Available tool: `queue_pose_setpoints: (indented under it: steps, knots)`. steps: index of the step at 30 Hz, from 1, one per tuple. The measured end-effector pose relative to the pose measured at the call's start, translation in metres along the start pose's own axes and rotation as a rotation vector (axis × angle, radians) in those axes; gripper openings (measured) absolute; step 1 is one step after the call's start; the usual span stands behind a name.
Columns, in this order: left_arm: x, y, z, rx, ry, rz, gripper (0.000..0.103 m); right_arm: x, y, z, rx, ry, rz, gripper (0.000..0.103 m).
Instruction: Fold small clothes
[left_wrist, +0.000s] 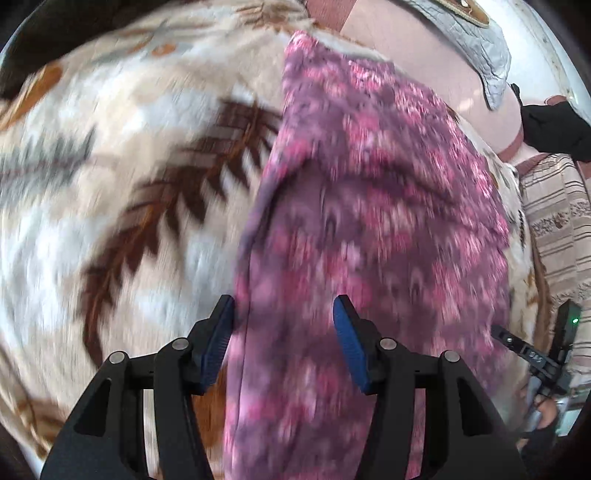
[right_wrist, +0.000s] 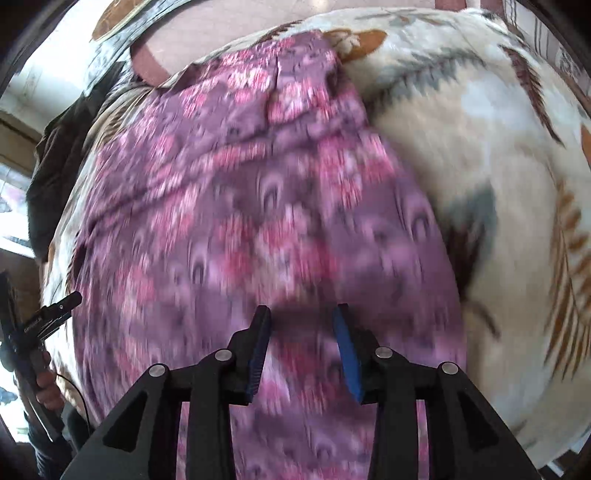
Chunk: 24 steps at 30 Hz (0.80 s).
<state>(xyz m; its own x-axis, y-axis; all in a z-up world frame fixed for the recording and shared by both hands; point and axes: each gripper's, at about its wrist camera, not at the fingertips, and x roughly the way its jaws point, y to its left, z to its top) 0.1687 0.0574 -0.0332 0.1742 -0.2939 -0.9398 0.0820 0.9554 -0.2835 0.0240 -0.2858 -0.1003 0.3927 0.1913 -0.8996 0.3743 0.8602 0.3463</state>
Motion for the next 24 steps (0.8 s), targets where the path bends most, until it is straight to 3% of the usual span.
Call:
queue_pose_setpoints:
  steps: [12, 16, 21, 24]
  knots:
    - [-0.034, 0.040, -0.083, -0.016, 0.123, -0.052, 0.054, -0.043, -0.040, -0.075, 0.045, -0.060, 0.037, 0.040]
    - [-0.033, 0.048, -0.115, -0.003, 0.173, -0.067, 0.058, -0.066, -0.084, -0.095, 0.151, -0.085, 0.000, 0.051]
    - [-0.019, 0.052, -0.146, -0.033, 0.266, -0.130, 0.059, -0.062, -0.126, -0.123, 0.289, -0.039, 0.099, 0.051]
    - [-0.009, 0.050, -0.160, -0.056, 0.304, -0.144, 0.060, -0.051, -0.130, -0.140, 0.322, -0.005, 0.173, 0.052]
